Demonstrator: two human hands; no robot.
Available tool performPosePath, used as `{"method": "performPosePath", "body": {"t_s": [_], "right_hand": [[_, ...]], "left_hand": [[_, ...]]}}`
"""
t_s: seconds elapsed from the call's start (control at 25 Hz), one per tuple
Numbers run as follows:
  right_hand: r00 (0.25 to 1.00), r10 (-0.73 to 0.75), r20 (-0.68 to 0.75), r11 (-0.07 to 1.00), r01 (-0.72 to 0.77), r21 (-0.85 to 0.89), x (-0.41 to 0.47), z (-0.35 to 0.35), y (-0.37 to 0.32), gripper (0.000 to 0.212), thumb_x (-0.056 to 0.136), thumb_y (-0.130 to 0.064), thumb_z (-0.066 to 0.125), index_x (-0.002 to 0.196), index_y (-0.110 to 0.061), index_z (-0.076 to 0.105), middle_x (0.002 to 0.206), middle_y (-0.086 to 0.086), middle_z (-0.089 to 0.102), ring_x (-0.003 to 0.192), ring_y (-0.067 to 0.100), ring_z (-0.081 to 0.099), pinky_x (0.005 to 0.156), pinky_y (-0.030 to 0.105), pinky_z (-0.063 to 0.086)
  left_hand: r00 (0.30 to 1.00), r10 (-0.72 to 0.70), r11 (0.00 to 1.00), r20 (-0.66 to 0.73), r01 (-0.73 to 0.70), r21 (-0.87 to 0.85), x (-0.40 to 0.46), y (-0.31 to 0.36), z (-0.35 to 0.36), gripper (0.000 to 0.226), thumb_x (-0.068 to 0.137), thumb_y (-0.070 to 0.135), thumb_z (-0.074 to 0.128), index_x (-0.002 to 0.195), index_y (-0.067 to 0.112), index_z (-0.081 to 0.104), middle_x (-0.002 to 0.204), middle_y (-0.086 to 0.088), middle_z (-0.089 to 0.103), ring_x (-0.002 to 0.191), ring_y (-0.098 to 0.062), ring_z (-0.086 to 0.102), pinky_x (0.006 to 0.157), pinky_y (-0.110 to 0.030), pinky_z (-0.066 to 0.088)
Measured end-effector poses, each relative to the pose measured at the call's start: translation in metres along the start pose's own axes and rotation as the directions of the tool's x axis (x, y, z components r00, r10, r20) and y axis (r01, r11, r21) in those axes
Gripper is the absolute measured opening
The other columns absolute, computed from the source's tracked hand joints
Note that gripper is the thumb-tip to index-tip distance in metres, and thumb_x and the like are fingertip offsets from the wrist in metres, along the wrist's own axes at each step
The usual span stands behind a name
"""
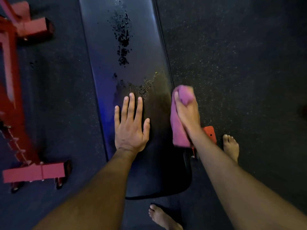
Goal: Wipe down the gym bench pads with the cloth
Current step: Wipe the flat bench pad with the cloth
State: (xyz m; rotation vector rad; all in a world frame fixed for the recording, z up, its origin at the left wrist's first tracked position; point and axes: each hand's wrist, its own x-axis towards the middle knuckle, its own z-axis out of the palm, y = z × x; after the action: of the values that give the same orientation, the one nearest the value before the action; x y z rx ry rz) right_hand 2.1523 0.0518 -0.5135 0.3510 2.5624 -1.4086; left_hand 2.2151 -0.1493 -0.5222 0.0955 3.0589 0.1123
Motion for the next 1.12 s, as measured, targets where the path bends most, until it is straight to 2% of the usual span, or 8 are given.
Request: {"method": "performPosePath", "body": {"t_s": [0.16, 0.32, 0.4, 0.56, 0.72, 0.92, 1.04, 1.12], "right_hand": [[1.000, -0.020, -0.010, 0.999, 0.020, 0.034, 0.016, -0.014, -0.025, 0.031, 0.100, -0.029, 0.059, 0.128, -0.016, 0.054, 0.125, 0.005, 0.053, 0.106, 0.012, 0.055, 0.096, 0.045, 0.050], [0.964, -0.267, 0.020, 0.923, 0.261, -0.283, -0.037, -0.041, -0.022, 0.066, 0.077, -0.009, 0.072, 0.138, -0.015, 0.047, 0.137, 0.010, 0.043, 0.116, 0.030, 0.050, 0.094, 0.049, 0.050], [0.938, -0.346, 0.023, 0.895, 0.337, -0.292, -0.032, -0.039, -0.030, 0.067, 0.077, -0.013, 0.075, 0.139, -0.017, 0.048, 0.141, 0.010, 0.042, 0.119, 0.031, 0.049, 0.097, 0.050, 0.047], [0.912, -0.409, 0.012, 0.870, 0.394, -0.295, 0.025, -0.025, -0.047, 0.060, 0.081, -0.020, 0.066, 0.138, -0.020, 0.050, 0.147, 0.014, 0.040, 0.127, 0.038, 0.048, 0.107, 0.055, 0.040], [0.863, -0.447, 0.234, 0.752, 0.505, -0.425, 0.045, -0.005, -0.036, 0.075, 0.069, -0.023, 0.071, 0.142, -0.022, 0.051, 0.152, 0.011, 0.037, 0.133, 0.039, 0.040, 0.108, 0.053, 0.031], [0.769, -0.487, 0.415, 0.611, 0.639, -0.468, 0.020, 0.002, -0.029, 0.070, 0.075, -0.034, 0.059, 0.143, -0.025, 0.049, 0.156, 0.004, 0.041, 0.139, 0.038, 0.040, 0.110, 0.058, 0.032], [0.836, -0.465, 0.293, 0.661, 0.547, -0.513, 0.076, 0.020, -0.056, 0.072, 0.073, -0.027, 0.072, 0.141, -0.023, 0.052, 0.153, 0.004, 0.044, 0.139, 0.036, 0.040, 0.109, 0.054, 0.035], [0.897, -0.412, 0.161, 0.727, 0.430, -0.536, 0.141, 0.035, -0.095, 0.063, 0.081, -0.025, 0.067, 0.142, -0.022, 0.053, 0.152, 0.003, 0.044, 0.138, 0.033, 0.040, 0.109, 0.049, 0.037]], "left_hand": [[0.998, -0.047, 0.999, 0.030, 0.047, -0.004, 0.002, 0.004, -0.006, 0.069, 0.104, 0.049, 0.029, 0.166, 0.020, 0.017, 0.174, -0.007, 0.011, 0.161, -0.023, 0.008, 0.129, -0.052, 0.008], [0.998, 0.003, 1.000, -0.068, -0.002, 0.012, 0.038, -0.008, -0.036, 0.059, 0.104, 0.052, 0.035, 0.151, 0.018, 0.045, 0.158, -0.009, 0.042, 0.141, -0.029, 0.043, 0.118, -0.052, 0.028], [0.991, -0.054, 0.998, -0.124, 0.056, 0.011, 0.100, -0.023, -0.046, 0.060, 0.105, 0.051, 0.034, 0.155, 0.017, 0.042, 0.163, -0.009, 0.037, 0.148, -0.027, 0.035, 0.122, -0.053, 0.024], [0.997, -0.075, 0.997, -0.003, 0.075, 0.013, 0.181, -0.028, -0.037, 0.069, 0.105, 0.054, 0.027, 0.166, 0.022, 0.019, 0.175, -0.005, 0.010, 0.161, -0.022, 0.007, 0.128, -0.058, 0.010], [0.997, -0.072, 0.997, 0.028, 0.072, 0.001, 0.180, -0.036, -0.027, 0.069, 0.104, 0.047, 0.029, 0.166, 0.020, 0.018, 0.175, -0.007, 0.009, 0.161, -0.022, 0.005, 0.128, -0.058, 0.007], [0.998, -0.049, 0.998, 0.032, 0.050, -0.025, 0.186, -0.036, -0.025, 0.067, 0.104, 0.042, 0.028, 0.166, 0.021, 0.015, 0.174, -0.007, 0.008, 0.161, -0.024, 0.006, 0.128, -0.059, 0.007], [0.999, -0.037, 0.998, -0.010, 0.036, -0.054, 0.185, -0.039, -0.017, 0.066, 0.104, 0.040, 0.026, 0.165, 0.020, 0.014, 0.174, -0.005, 0.009, 0.161, -0.022, 0.007, 0.128, -0.056, 0.005], [0.999, -0.031, 0.998, -0.036, 0.029, -0.053, 0.185, -0.040, -0.015, 0.064, 0.104, 0.038, 0.025, 0.165, 0.018, 0.015, 0.174, -0.005, 0.011, 0.161, -0.022, 0.009, 0.128, -0.055, 0.006]]}}
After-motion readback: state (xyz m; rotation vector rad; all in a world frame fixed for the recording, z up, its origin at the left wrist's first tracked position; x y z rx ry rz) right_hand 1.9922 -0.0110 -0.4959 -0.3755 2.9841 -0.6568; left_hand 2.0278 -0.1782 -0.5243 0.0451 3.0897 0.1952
